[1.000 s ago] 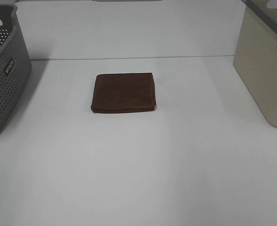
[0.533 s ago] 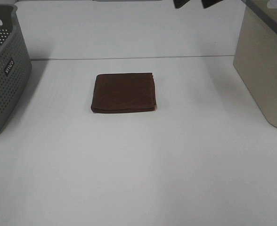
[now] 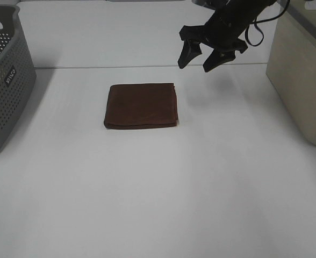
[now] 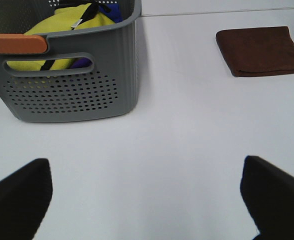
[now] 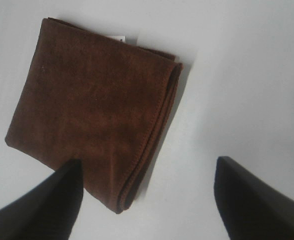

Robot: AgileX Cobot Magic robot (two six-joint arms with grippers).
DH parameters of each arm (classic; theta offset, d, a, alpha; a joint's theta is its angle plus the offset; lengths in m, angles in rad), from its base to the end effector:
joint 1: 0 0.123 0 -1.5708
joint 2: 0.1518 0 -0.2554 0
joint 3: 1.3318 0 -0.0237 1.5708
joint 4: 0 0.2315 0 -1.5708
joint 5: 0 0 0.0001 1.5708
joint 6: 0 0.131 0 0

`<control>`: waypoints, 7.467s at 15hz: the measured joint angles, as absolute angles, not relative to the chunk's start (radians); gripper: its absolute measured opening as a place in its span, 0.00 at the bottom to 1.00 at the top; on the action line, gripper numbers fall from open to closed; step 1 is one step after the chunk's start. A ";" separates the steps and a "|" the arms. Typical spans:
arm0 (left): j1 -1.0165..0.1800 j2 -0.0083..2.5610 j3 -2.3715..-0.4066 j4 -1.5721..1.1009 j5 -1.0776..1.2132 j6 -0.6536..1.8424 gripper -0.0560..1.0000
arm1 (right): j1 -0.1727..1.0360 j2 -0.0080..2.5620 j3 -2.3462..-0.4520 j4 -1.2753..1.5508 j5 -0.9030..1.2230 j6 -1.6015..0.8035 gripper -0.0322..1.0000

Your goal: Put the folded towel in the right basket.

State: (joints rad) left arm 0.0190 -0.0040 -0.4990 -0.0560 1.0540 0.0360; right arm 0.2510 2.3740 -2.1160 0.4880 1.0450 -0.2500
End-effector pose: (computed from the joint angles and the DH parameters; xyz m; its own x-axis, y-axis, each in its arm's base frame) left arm 0.0437 -0.0055 0.2506 -0.4465 -0.0002 -0.8948 0.0283 0.9995 -0.0143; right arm 0.4598 0.1728 0.1447 -0.8921 -0.2190 -0.3952 -0.3745 0.8476 0.3760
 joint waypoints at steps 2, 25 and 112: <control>0.019 -0.004 -0.499 -0.056 1.054 0.036 0.97 | 0.213 2.474 -2.194 0.600 1.112 -0.250 0.70; 0.019 -0.004 -0.499 -0.056 1.054 0.036 0.97 | 0.276 2.759 -2.368 0.788 1.112 -0.219 0.10; 0.019 -0.004 -0.499 -0.056 1.054 0.036 0.97 | 0.001 -0.006 -0.511 0.135 1.072 -0.141 0.72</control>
State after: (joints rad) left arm 0.0190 -0.0040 -0.4990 -0.0560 1.0540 0.0360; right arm 0.0010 -0.0060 -0.5110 0.1350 1.0720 -0.1410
